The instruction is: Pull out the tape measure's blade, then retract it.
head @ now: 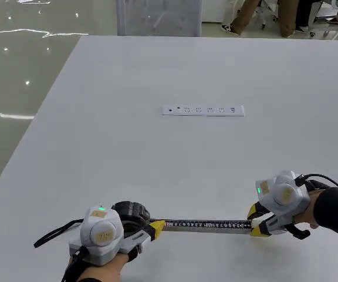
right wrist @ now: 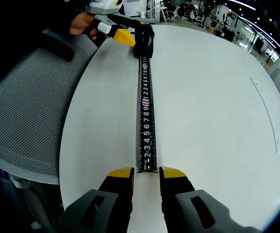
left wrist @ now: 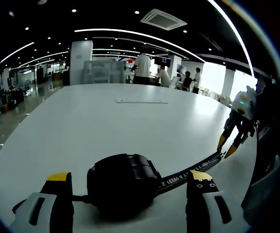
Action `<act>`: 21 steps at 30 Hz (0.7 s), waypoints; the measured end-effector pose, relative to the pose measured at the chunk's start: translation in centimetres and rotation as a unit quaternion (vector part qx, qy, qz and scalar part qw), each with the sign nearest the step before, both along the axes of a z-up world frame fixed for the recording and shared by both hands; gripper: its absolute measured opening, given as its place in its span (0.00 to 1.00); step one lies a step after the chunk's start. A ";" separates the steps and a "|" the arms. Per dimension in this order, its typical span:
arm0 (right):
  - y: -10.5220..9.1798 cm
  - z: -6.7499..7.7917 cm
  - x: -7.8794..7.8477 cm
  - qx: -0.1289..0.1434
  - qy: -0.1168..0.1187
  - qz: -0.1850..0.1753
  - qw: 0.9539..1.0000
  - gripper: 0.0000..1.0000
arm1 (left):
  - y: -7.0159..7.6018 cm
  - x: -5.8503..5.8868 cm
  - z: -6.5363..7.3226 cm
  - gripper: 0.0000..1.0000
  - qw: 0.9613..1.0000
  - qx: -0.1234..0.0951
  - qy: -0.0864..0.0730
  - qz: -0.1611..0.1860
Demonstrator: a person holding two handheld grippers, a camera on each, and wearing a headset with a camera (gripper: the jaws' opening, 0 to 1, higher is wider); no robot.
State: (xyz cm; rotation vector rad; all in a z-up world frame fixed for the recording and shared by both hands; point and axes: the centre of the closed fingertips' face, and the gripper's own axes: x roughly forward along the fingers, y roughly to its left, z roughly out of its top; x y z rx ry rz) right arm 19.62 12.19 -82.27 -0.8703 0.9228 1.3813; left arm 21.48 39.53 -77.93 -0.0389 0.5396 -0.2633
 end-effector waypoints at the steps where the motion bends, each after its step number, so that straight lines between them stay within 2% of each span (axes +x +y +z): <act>1: 0.0 -0.1 0.0 -0.001 0.002 0.000 1.000 0.16 | 0.0 0.0 0.0 0.93 1.000 -0.001 0.000 0.000; 12: 0.4 -0.4 0.0 -0.003 0.004 0.001 1.000 0.13 | 0.2 0.0 0.0 0.89 1.000 -0.004 0.002 0.007; 16: 0.4 -0.3 0.0 -0.003 0.001 -0.001 1.000 0.13 | 0.8 0.2 -0.1 0.87 0.999 -0.021 0.009 0.029; 21: 0.4 -0.4 0.1 -0.006 -0.003 0.004 1.000 0.13 | 0.1 0.3 0.0 0.82 0.999 -0.020 0.014 0.026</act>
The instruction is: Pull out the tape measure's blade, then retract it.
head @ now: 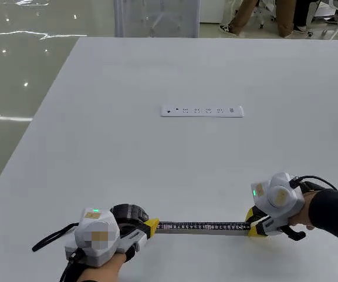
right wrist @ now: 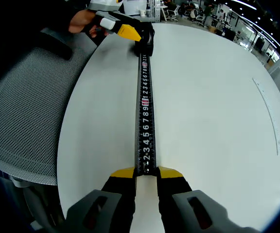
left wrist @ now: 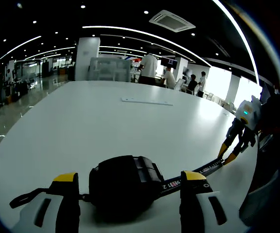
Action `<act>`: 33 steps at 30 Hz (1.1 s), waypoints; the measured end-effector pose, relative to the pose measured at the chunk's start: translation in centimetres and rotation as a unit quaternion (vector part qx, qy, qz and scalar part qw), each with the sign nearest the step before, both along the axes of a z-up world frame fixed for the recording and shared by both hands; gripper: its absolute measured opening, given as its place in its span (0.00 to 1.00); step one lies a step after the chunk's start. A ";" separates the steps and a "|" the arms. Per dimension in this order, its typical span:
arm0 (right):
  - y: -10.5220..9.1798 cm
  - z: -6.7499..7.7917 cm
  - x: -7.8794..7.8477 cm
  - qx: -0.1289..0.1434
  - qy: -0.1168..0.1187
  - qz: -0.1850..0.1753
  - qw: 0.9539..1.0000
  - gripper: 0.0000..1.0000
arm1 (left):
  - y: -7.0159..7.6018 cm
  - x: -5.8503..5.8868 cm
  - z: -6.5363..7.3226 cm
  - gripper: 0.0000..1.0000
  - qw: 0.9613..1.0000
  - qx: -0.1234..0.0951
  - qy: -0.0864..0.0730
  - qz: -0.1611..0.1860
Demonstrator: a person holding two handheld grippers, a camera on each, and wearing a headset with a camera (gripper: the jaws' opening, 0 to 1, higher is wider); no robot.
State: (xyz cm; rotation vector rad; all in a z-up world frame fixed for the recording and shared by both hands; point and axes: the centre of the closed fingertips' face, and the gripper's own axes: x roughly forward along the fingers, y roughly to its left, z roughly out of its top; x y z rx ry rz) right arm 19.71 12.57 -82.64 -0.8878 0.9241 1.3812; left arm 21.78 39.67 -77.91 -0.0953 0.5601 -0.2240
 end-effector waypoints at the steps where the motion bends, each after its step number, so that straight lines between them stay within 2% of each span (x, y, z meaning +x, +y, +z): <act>1: 0.0 0.0 0.1 -0.002 0.000 -0.004 1.000 0.13 | -0.1 0.0 0.1 0.80 1.000 0.002 -0.001 0.000; 5: 0.1 -0.1 0.2 -0.018 0.004 -0.008 1.000 0.12 | -0.2 0.3 0.2 0.76 1.000 -0.004 0.004 0.010; 8: -0.1 -0.1 0.2 -0.017 0.005 -0.018 1.000 0.12 | -0.3 0.3 -0.1 0.72 1.000 -0.006 0.013 0.016; 11: 0.0 -0.1 0.1 -0.019 -0.002 -0.018 1.000 0.12 | 0.1 0.3 -0.3 0.69 1.000 0.005 0.017 0.023; 14: -0.1 -0.2 0.1 -0.023 -0.007 -0.022 0.999 0.12 | 0.8 0.4 -0.6 0.63 0.999 -0.009 0.027 0.040; 17: 0.0 -0.2 0.2 -0.031 -0.001 -0.031 0.999 0.12 | 0.6 0.3 -0.9 0.62 0.999 -0.006 0.036 0.037; 18: 0.0 -0.2 0.3 -0.033 0.001 -0.033 0.999 0.11 | 0.6 0.3 -0.8 0.62 0.999 0.001 0.035 0.034; 22: 0.0 -0.2 0.2 -0.041 0.005 -0.033 0.999 0.11 | 0.7 0.2 -0.9 0.61 0.999 0.002 0.040 0.034; 25: 0.0 -0.2 0.3 -0.041 0.008 -0.040 0.998 0.11 | 0.6 0.2 -0.9 0.61 0.999 0.014 0.036 0.034; 30: 0.0 -0.2 0.3 -0.038 0.006 -0.043 0.998 0.11 | 0.6 0.2 -1.1 0.60 0.998 0.028 0.041 0.027; 33: -0.1 -0.2 0.3 -0.031 0.008 -0.051 0.998 0.11 | 0.5 0.2 -1.2 0.60 0.998 0.042 0.038 0.020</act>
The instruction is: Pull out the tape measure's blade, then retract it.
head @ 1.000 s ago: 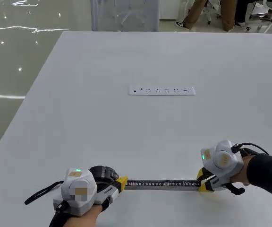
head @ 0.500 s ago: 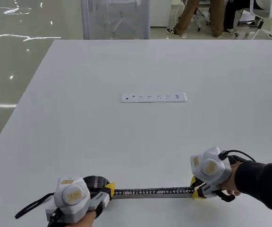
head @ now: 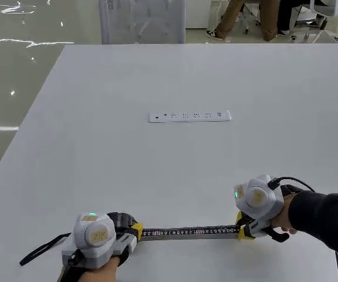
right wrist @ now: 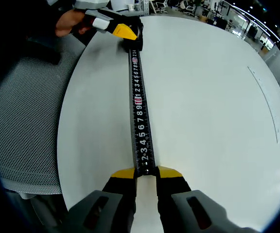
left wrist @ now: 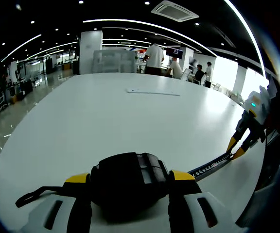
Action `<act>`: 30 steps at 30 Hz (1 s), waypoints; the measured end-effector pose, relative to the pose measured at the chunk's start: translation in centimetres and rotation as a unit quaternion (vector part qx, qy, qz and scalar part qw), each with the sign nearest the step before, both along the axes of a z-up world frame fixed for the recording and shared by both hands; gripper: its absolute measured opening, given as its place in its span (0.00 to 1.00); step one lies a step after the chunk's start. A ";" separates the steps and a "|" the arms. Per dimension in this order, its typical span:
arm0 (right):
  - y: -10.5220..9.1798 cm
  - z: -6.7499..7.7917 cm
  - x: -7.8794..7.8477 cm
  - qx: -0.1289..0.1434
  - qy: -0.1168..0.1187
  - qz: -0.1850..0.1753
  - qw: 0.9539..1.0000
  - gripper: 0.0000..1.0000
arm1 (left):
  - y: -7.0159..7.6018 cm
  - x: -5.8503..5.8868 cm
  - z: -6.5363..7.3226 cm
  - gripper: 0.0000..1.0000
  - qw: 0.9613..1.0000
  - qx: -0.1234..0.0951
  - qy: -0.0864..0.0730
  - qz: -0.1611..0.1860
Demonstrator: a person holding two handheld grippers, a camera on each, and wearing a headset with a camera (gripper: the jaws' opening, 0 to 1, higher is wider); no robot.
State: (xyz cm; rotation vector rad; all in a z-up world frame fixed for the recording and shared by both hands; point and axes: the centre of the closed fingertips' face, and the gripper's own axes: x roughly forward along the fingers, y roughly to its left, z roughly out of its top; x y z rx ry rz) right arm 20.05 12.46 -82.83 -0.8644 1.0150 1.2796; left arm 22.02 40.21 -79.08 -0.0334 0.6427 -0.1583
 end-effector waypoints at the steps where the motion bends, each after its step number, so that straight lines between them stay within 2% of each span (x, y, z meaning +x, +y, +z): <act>1: 0.0 0.0 0.0 0.001 0.000 -0.001 1.000 0.11 | 0.0 0.0 0.0 0.59 1.000 0.001 0.001 0.000; 12: 0.3 0.0 0.1 0.010 -0.003 -0.009 1.000 0.11 | 0.1 -0.1 -0.1 0.59 1.000 -0.006 0.011 -0.001; 30: 1.4 0.1 0.1 0.022 0.000 -0.015 1.000 0.11 | 0.1 -0.2 -0.1 0.58 1.000 -0.008 0.014 -0.003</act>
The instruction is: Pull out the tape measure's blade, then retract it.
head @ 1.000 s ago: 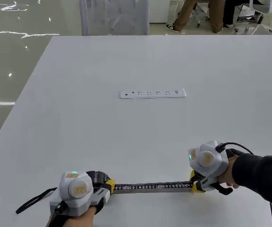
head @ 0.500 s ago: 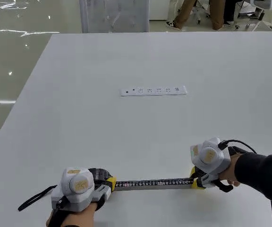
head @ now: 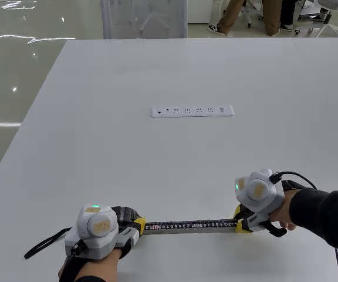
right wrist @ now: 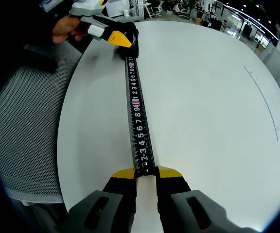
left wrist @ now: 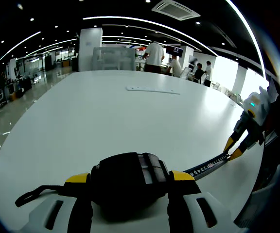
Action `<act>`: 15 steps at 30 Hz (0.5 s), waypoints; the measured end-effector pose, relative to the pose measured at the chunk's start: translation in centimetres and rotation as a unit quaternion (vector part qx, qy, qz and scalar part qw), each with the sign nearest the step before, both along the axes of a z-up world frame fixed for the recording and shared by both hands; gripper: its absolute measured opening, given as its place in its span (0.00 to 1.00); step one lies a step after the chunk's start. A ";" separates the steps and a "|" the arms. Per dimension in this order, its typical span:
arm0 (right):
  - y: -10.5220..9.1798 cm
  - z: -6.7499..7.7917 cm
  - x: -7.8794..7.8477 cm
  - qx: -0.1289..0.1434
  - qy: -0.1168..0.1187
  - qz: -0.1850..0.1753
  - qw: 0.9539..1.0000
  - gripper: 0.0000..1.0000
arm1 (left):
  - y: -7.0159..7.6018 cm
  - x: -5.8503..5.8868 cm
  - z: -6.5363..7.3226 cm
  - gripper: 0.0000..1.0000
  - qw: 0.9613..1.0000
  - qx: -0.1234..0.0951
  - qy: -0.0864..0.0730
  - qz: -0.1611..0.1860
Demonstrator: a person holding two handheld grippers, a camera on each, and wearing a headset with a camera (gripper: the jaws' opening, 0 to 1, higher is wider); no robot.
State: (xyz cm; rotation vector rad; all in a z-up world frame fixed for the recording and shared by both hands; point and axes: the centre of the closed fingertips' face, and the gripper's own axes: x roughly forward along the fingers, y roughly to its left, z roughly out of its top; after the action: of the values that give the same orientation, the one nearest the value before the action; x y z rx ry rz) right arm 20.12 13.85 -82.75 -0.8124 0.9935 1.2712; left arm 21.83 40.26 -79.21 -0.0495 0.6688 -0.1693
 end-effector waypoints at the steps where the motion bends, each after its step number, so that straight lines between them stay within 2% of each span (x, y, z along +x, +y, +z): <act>1: 0.0 0.0 0.0 0.001 0.001 0.000 1.000 0.11 | 0.0 0.0 0.0 0.58 1.000 0.000 0.000 0.000; 15: 0.6 0.0 0.1 0.005 0.003 0.003 1.000 0.11 | 0.0 -0.1 0.0 0.58 1.000 -0.005 0.003 -0.004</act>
State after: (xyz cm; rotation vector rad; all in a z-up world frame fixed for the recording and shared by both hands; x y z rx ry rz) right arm 20.20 14.49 -82.75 -0.8048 0.9890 1.2841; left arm 21.77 40.30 -79.20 -0.0563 0.6737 -0.1791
